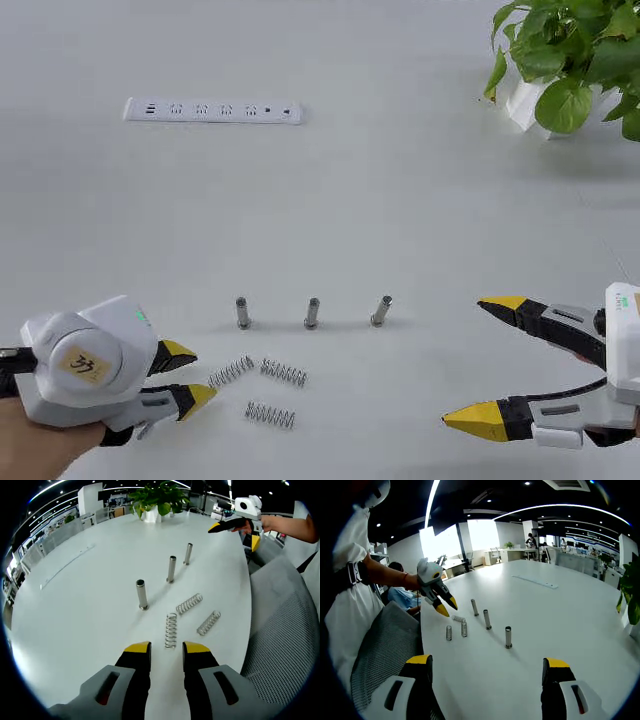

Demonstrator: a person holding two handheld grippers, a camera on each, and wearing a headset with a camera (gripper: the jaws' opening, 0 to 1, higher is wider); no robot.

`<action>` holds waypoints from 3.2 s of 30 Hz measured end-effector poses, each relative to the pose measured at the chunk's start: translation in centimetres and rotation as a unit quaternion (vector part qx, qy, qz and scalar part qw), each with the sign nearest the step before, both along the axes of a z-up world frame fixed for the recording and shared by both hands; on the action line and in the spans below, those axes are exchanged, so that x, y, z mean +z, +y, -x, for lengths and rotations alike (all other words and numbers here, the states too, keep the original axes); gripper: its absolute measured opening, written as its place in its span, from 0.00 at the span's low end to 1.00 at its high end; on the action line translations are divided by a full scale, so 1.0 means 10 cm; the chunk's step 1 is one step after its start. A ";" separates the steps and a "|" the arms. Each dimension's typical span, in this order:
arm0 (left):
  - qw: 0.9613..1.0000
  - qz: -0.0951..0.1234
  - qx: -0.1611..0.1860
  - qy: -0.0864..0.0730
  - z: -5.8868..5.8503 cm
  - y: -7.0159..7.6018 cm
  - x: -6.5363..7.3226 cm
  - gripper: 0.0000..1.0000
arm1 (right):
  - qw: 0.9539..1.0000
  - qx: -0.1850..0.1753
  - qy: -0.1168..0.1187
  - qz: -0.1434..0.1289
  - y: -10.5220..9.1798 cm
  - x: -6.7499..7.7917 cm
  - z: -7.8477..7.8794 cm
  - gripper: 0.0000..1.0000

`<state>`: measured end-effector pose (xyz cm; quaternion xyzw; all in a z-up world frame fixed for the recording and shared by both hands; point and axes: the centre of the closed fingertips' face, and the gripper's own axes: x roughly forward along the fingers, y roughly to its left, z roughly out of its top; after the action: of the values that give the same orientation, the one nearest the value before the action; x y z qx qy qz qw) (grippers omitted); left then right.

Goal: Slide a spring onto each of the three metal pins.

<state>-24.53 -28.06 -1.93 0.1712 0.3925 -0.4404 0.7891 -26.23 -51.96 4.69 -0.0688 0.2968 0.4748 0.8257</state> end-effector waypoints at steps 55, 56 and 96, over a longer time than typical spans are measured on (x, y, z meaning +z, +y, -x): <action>0.995 -0.074 -0.059 -0.002 -0.02 -0.05 -0.18 0.07 | 1.000 -0.001 0.009 0.002 0.05 -0.07 0.04 0.86; 0.996 -0.074 -0.059 -0.001 -0.02 -0.05 -0.18 0.07 | 1.000 -0.002 0.010 0.001 0.05 -0.07 0.04 0.86; 0.995 0.086 0.007 -0.055 0.04 -0.24 0.70 0.07 | 0.998 0.054 -0.024 -0.031 0.64 0.56 -0.08 0.75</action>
<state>-24.88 -30.47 5.11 0.1241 0.3100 -0.4569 0.8245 -25.39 -45.56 10.29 -0.0707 0.2576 0.5258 0.8076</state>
